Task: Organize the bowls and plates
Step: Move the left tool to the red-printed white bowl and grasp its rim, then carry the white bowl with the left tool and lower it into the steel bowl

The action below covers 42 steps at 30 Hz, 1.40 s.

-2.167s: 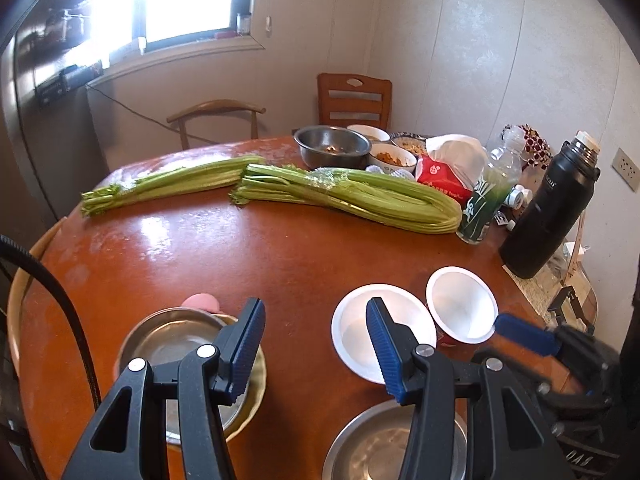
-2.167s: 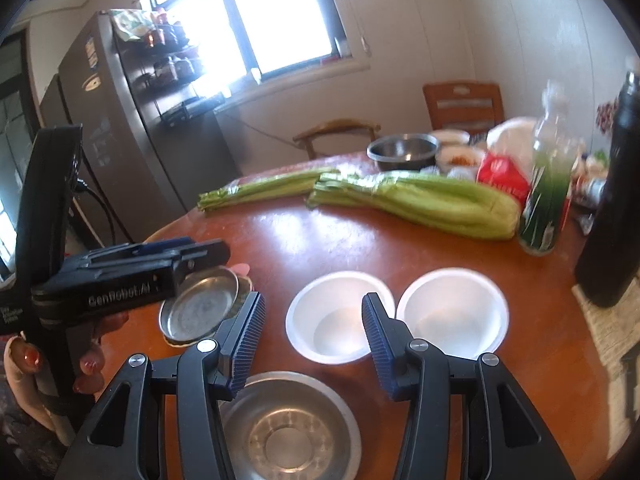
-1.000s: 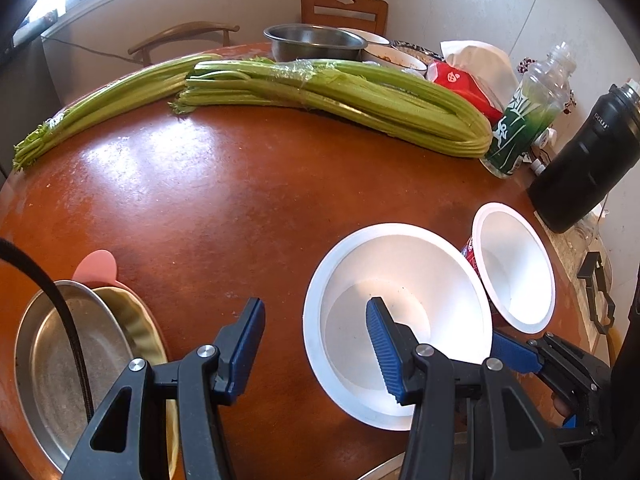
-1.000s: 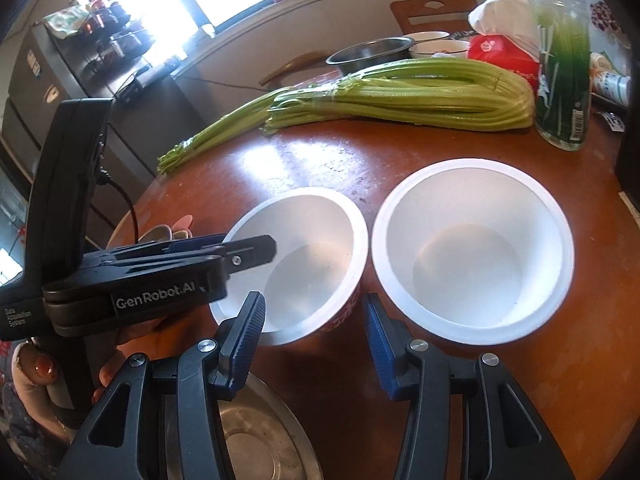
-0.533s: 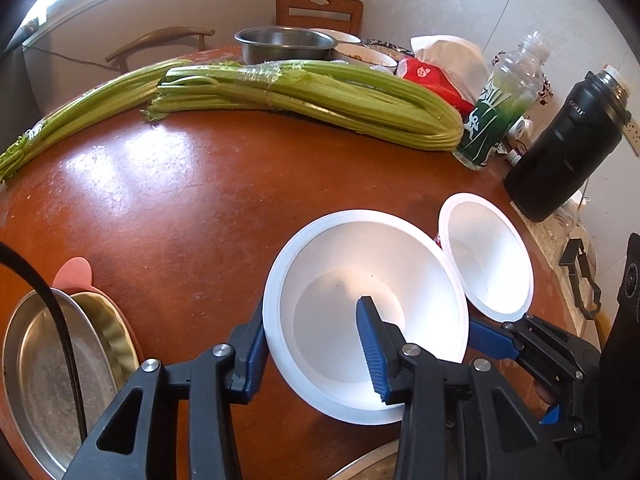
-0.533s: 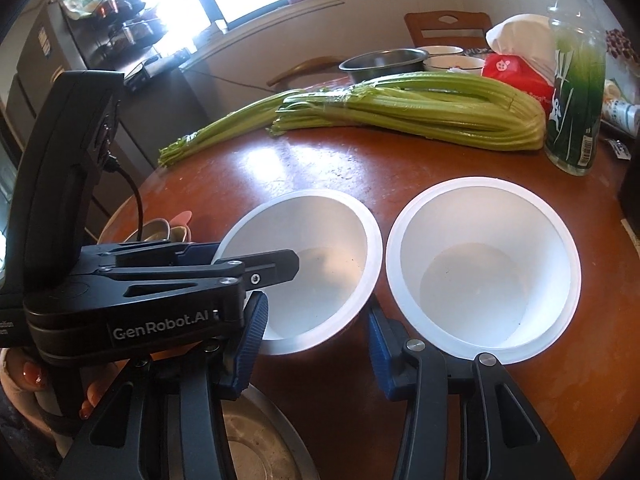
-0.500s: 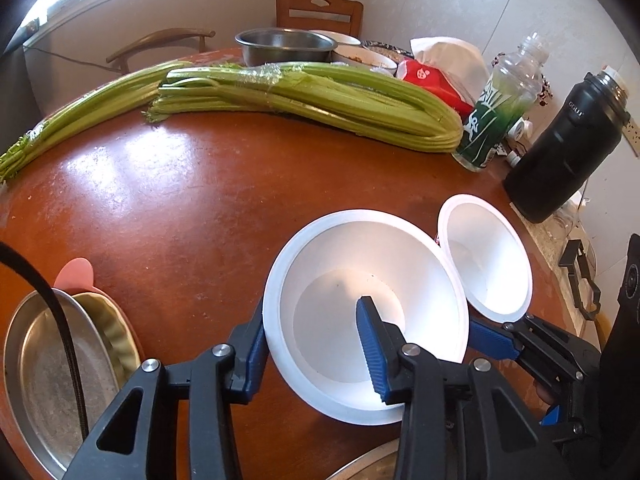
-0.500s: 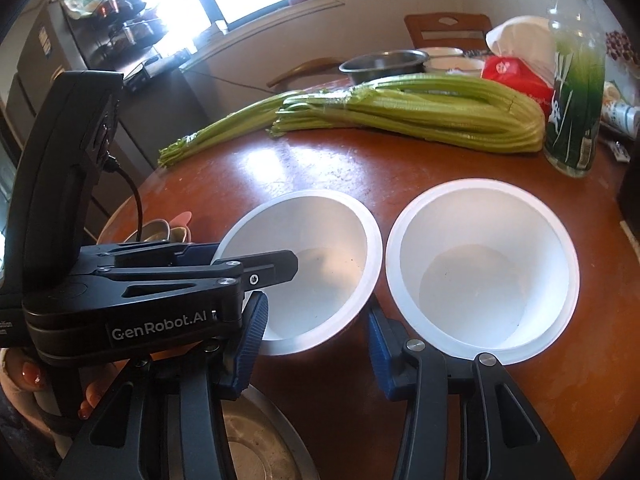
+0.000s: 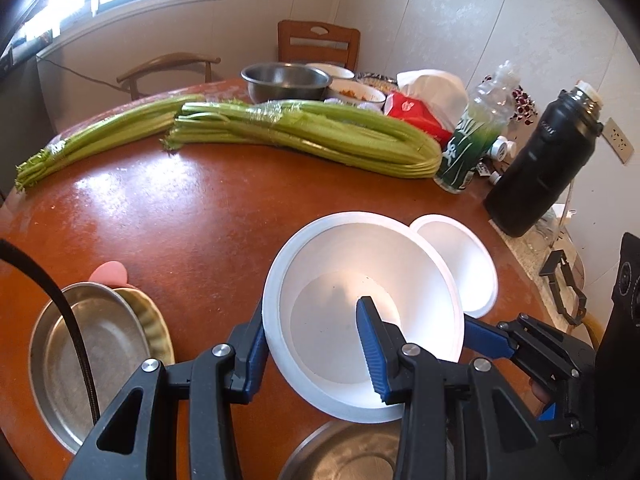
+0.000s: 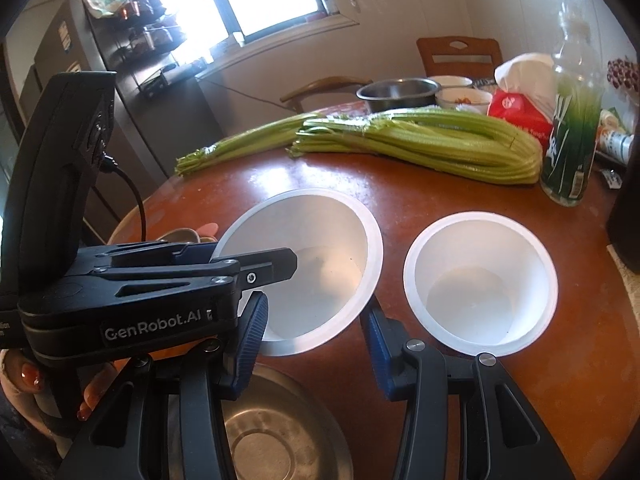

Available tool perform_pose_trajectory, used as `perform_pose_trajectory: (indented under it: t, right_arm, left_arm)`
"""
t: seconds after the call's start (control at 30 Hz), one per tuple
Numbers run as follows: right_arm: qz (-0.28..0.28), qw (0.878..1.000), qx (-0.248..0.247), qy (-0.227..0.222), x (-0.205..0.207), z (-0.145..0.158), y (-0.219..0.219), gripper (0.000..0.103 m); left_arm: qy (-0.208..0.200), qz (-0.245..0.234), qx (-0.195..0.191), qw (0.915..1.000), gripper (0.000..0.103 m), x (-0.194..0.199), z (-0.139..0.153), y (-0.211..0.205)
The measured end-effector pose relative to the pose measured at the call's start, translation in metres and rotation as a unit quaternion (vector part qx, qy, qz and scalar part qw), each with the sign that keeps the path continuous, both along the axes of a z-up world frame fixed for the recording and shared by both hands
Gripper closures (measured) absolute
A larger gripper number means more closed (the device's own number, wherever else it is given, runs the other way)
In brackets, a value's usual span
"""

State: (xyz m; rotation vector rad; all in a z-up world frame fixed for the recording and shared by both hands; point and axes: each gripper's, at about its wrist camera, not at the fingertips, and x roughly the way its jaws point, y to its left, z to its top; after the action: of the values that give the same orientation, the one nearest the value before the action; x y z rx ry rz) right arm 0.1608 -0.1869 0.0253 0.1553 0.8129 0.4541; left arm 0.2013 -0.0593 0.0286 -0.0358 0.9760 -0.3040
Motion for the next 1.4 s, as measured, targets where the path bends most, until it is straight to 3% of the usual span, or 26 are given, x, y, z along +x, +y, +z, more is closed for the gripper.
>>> perform_pose_trajectory:
  t: [0.43,0.73,1.1,1.4]
  right_arm:
    - [0.011,0.999,-0.004,-0.041,-0.042,0.036,0.005,0.053]
    - [0.023,0.998,-0.009,-0.056,-0.066,0.048,0.01,0.053]
    - [0.037,0.998,-0.009,-0.056,-0.086,0.044,0.011,0.053]
    - [0.042,0.998,-0.021,-0.039,-0.1,0.025,0.011,0.053]
  left_arm:
    - [-0.043,0.006,0.0,0.9991,0.061,-0.047,0.036,0.002]
    - [-0.055,0.012,-0.007,0.9984,0.061,-0.073,0.045,0.011]
    - [-0.053,0.019,-0.009,0.9984,0.061,-0.099,0.039,0.015]
    - [-0.029,0.02,-0.012,0.9993,0.061,-0.114,0.013,0.014]
